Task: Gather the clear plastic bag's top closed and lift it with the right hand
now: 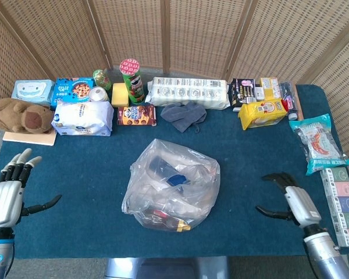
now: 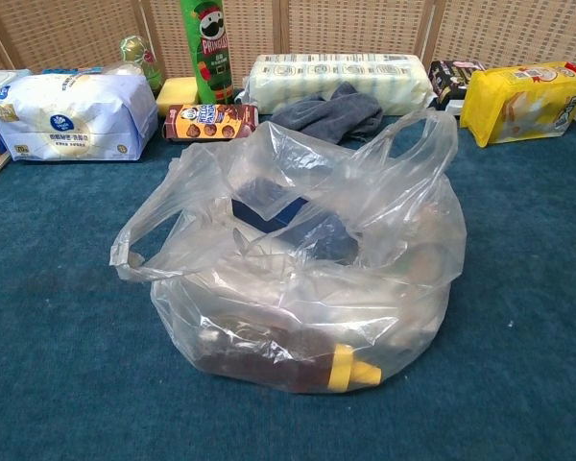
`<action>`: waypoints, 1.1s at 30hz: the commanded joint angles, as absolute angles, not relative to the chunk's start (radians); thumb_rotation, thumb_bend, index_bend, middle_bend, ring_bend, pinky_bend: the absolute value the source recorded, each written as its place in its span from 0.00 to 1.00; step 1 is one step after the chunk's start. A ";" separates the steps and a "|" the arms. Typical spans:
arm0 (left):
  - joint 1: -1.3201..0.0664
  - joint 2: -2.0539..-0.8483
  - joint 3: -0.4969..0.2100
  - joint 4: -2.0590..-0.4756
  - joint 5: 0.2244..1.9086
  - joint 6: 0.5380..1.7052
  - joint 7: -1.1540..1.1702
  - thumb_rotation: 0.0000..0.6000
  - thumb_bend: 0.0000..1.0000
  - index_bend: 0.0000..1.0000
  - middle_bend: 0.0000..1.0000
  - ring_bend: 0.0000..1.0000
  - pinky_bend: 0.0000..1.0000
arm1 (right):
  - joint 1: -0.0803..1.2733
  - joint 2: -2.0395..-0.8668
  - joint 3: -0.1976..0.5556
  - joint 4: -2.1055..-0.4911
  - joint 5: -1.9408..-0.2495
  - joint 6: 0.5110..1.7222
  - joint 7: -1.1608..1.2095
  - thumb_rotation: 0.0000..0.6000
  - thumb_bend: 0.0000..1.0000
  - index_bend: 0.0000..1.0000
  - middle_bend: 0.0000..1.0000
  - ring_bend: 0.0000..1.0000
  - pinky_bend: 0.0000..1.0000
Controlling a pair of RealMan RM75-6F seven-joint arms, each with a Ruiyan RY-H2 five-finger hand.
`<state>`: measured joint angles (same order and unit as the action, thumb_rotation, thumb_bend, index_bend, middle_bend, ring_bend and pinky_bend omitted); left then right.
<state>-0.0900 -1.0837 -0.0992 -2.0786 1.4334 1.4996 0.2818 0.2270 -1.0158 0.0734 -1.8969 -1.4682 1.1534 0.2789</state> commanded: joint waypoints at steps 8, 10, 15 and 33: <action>-0.135 -1.103 -0.112 -2.069 1.419 1.451 0.278 0.38 0.12 0.14 0.03 0.00 0.13 | 0.357 -1.066 0.108 -1.925 -1.400 1.001 0.227 0.35 0.08 0.22 0.23 0.14 0.04; -0.143 -1.109 -0.113 -2.064 1.417 1.442 0.275 0.38 0.12 0.14 0.03 0.00 0.13 | 0.377 -1.084 0.112 -1.925 -1.383 0.980 0.213 0.35 0.08 0.22 0.23 0.14 0.04; -0.162 -1.119 -0.116 -2.053 1.408 1.421 0.271 0.39 0.12 0.14 0.03 0.00 0.13 | 0.422 -1.123 0.121 -1.924 -1.348 0.930 0.201 0.35 0.08 0.22 0.23 0.14 0.04; -0.207 -1.157 -0.122 -1.998 1.372 1.377 0.232 0.39 0.12 0.14 0.03 0.00 0.13 | 0.564 -1.121 0.255 -2.026 -1.228 0.691 0.587 0.35 0.08 0.23 0.25 0.15 0.04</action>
